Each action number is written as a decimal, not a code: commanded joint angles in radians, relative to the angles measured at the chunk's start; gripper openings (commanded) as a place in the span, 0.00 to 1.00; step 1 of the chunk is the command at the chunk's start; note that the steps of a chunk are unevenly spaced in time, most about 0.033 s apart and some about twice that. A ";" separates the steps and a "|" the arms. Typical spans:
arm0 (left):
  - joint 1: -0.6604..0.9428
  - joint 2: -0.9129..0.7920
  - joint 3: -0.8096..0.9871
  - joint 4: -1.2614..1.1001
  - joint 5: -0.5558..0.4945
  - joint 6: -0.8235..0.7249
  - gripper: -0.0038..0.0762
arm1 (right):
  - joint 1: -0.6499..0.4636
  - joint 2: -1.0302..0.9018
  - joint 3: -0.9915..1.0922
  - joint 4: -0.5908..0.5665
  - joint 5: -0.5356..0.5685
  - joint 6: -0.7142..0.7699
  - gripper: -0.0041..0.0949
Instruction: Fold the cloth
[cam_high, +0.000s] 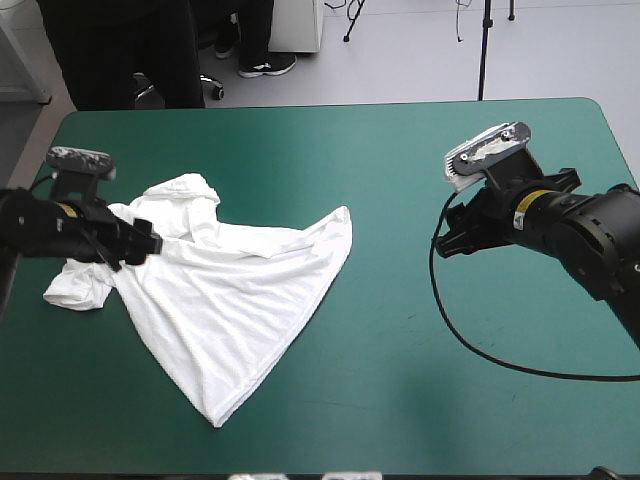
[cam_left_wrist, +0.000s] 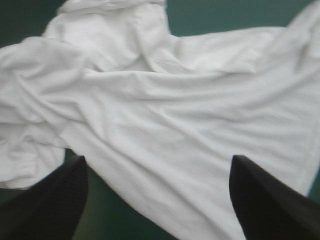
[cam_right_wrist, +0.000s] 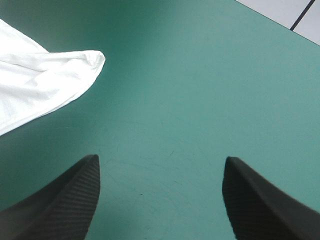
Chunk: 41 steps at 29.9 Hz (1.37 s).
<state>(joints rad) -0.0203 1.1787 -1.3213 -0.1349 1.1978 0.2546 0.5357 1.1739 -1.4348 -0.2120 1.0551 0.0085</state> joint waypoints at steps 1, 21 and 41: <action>-0.124 -0.132 0.063 -0.026 0.004 0.020 0.76 | 0.003 -0.021 -0.024 -0.023 -0.047 -0.002 0.70; -0.591 -0.284 0.602 -0.005 0.047 0.085 0.66 | 0.003 0.059 -0.024 -0.055 -0.012 -0.002 0.70; -0.599 -0.151 0.814 -0.011 -0.298 0.160 0.60 | 0.003 0.162 -0.024 -0.046 -0.060 0.006 0.70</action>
<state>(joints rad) -0.6152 0.9854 -0.4883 -0.1269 0.9331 0.4113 0.5361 1.3418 -1.4348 -0.2369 1.0525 0.0157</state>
